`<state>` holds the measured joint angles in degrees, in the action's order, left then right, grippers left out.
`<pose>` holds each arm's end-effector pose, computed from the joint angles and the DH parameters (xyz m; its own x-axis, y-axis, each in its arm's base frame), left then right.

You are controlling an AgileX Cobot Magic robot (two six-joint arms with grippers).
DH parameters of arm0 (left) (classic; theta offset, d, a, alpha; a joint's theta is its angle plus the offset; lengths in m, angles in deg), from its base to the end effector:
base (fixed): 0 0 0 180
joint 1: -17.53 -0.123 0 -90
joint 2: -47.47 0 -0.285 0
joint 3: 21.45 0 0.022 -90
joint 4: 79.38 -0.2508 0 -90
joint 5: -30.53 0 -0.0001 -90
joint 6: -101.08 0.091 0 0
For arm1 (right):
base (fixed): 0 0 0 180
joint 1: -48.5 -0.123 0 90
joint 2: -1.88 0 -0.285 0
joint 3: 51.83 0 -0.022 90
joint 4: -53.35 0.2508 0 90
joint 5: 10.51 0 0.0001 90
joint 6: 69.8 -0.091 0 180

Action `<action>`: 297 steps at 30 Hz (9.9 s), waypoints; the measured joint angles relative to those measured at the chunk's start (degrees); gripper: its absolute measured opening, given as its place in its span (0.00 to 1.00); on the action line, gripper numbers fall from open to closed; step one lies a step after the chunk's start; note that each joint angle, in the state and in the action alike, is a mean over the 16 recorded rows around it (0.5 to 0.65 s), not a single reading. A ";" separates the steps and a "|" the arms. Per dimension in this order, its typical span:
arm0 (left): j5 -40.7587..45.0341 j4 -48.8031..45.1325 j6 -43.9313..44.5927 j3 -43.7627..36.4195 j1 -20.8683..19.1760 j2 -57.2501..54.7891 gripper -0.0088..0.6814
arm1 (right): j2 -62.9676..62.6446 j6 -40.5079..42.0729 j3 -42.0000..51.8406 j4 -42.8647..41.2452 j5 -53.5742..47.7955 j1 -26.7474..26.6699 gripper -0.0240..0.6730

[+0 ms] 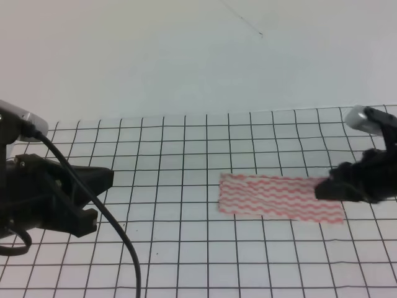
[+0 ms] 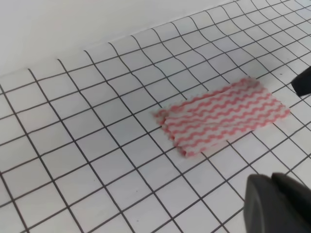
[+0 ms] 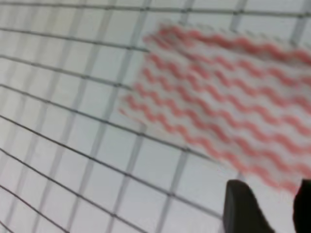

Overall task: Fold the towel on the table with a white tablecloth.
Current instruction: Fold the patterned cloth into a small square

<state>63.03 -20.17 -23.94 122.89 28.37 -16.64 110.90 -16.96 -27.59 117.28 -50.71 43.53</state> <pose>0.1863 -0.0785 0.3208 -0.4563 0.0909 -0.8852 0.5695 0.7942 -0.2121 0.3177 0.0807 0.1702 -0.9156 -0.0152 -0.4018 -0.2558 0.7931 0.5528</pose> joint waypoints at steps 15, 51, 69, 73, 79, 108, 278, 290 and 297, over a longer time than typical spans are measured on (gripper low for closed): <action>0.06 -0.06 -0.23 -0.01 -0.01 0.03 0.01 | -0.62 -27.00 0.32 -22.96 4.86 0.32 0.38; 0.48 -0.04 0.01 0.00 0.00 0.00 0.01 | 5.22 -16.04 0.28 -4.48 13.34 0.41 0.38; 0.60 -0.04 -0.36 0.00 0.00 0.00 0.01 | 5.86 -10.22 0.22 -0.30 14.58 0.41 0.34; 0.64 -0.04 -0.32 0.00 0.00 0.00 0.01 | 4.90 -8.13 0.21 1.10 14.53 0.41 0.28; 0.82 -0.04 -0.27 0.00 0.00 0.00 0.01 | 3.43 -6.61 0.21 1.48 14.52 0.41 0.18; 1.04 -0.04 -0.13 0.00 0.00 0.00 0.01 | 3.59 -5.79 0.21 0.42 12.98 0.41 0.31; 1.98 -1.23 0.24 0.00 0.00 0.00 0.01 | 20.43 9.86 -26.56 -14.18 -4.68 -15.73 0.04; 2.84 -1.23 0.18 0.00 0.00 0.05 0.01 | 11.44 9.50 -26.51 -14.40 -2.12 -15.12 0.04; 5.09 -1.35 0.66 0.00 0.00 1.07 0.01 | -5.03 -1.00 -26.41 -25.50 -0.24 -12.53 0.04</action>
<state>68.12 -21.52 -23.28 122.89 28.37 -15.57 105.87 -17.96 -54.00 91.78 -50.95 30.99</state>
